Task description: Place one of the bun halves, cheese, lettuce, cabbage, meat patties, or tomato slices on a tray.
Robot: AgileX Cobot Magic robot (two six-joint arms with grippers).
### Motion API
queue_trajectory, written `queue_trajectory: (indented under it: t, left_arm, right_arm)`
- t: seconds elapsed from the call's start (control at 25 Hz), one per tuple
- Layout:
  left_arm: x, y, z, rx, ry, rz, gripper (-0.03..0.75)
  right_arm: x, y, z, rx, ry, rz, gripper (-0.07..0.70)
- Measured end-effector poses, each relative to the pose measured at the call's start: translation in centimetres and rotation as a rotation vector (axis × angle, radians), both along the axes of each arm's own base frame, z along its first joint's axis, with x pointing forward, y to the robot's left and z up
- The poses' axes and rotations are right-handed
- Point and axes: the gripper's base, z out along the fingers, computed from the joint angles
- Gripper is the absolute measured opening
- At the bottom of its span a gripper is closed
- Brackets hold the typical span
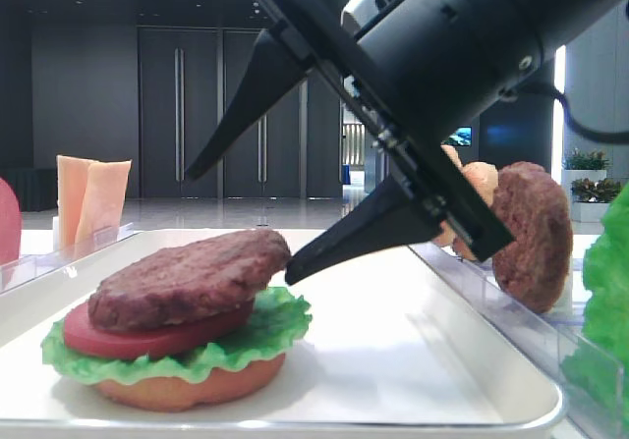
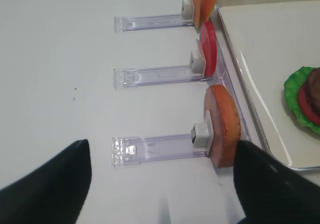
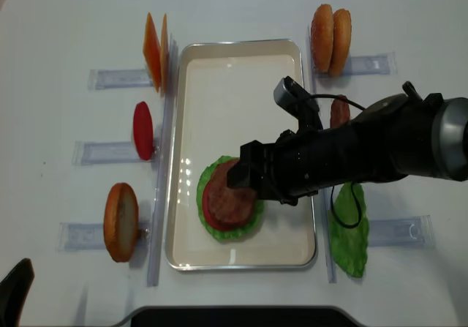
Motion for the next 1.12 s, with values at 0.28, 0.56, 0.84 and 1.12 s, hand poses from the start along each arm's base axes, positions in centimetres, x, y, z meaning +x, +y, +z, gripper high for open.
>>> queue_trajectory:
  t: [0.28, 0.56, 0.84, 1.12]
  left_arm:
    - [0.0, 0.0, 0.0, 0.0, 0.0, 0.0, 0.692]
    - [0.0, 0.0, 0.0, 0.0, 0.0, 0.0, 0.692]
    - [0.0, 0.0, 0.0, 0.0, 0.0, 0.0, 0.692]
    - [0.0, 0.0, 0.0, 0.0, 0.0, 0.0, 0.692]
  right_arm:
    - [-0.1, -0.5, 1.8, -0.063, -0.022, 0.002, 0.473]
    - [0.1, -0.8, 4.4, -0.115, -0.062, 0.018, 0.473]
    - [0.5, -1.2, 8.4, -0.224, -0.107, 0.041, 0.473]
    - [0.3, -2.7, 12.9, -0.388, -0.172, 0.085, 0.473]
